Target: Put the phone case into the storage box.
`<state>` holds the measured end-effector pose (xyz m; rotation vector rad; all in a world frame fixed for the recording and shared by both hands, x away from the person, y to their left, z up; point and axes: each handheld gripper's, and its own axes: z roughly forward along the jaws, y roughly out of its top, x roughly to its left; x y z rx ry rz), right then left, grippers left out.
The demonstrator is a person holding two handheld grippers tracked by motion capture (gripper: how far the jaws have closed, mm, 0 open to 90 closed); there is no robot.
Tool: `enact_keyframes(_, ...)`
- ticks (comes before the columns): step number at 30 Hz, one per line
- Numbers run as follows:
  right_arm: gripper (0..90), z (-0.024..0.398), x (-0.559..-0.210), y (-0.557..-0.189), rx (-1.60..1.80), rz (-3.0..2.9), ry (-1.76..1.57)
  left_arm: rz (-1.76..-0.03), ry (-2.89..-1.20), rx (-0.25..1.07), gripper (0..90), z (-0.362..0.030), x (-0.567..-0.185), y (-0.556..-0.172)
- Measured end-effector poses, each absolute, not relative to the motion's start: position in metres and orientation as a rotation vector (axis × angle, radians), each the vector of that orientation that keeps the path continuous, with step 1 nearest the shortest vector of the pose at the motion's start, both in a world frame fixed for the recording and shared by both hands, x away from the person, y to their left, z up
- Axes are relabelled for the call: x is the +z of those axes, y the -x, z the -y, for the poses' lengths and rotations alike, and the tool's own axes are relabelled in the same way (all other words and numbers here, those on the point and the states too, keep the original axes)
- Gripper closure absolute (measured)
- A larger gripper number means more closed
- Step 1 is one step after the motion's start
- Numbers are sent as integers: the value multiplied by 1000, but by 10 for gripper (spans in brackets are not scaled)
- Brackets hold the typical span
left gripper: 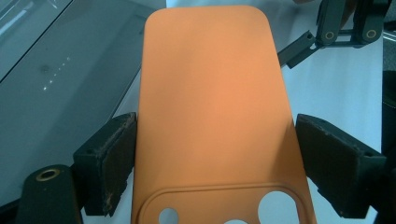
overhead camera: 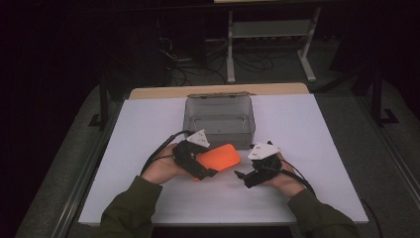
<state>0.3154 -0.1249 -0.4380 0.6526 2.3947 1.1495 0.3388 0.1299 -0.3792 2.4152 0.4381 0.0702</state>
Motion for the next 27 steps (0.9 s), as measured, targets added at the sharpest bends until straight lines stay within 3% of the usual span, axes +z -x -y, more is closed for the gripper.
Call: enact_keyframes(27,0,122,-436,-309,1019,-2315,-504,-441,-2414,69,153,-130,-380,-339)
